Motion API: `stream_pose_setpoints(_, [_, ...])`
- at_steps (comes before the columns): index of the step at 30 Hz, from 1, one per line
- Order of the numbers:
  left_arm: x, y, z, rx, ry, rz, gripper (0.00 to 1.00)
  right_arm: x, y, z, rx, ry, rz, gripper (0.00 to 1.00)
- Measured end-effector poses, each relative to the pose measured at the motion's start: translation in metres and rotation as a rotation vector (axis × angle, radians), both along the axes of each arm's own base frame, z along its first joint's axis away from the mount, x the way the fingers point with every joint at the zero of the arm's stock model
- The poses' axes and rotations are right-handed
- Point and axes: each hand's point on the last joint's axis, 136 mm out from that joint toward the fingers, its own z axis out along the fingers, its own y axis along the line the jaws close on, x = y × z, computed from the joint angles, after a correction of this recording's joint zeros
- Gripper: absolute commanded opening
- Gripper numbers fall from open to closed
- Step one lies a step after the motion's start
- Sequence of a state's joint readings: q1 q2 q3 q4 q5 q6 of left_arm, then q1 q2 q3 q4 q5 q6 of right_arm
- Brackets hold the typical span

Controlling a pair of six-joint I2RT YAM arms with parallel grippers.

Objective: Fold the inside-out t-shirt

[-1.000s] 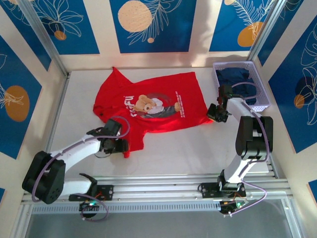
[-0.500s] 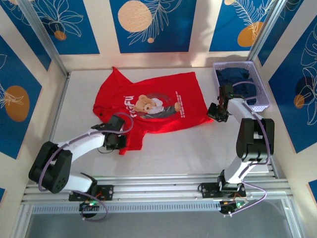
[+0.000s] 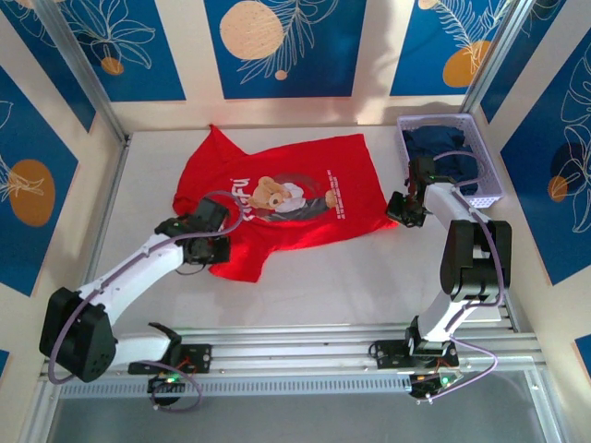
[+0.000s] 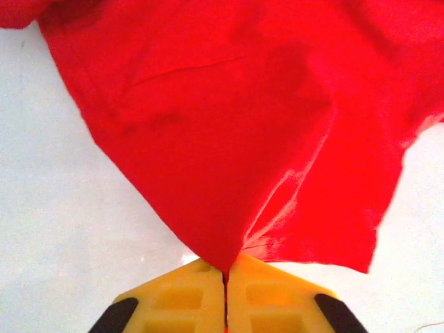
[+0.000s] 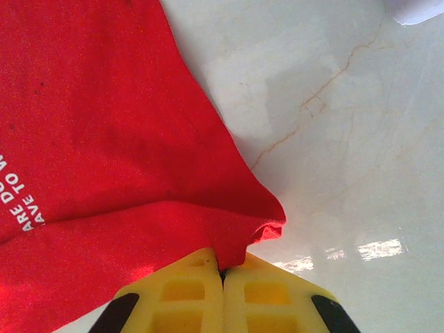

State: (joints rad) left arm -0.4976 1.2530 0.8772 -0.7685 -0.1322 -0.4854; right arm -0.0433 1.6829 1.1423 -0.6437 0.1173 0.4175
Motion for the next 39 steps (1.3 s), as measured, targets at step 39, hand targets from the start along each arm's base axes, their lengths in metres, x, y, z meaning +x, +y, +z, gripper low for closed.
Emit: stream_pose_setpoints(39, [-0.073,-0.020,-0.067,0.091,0.189,-0.148,0.53,0.000,0.010,0.000,0.016,-0.001,0.034,0.00])
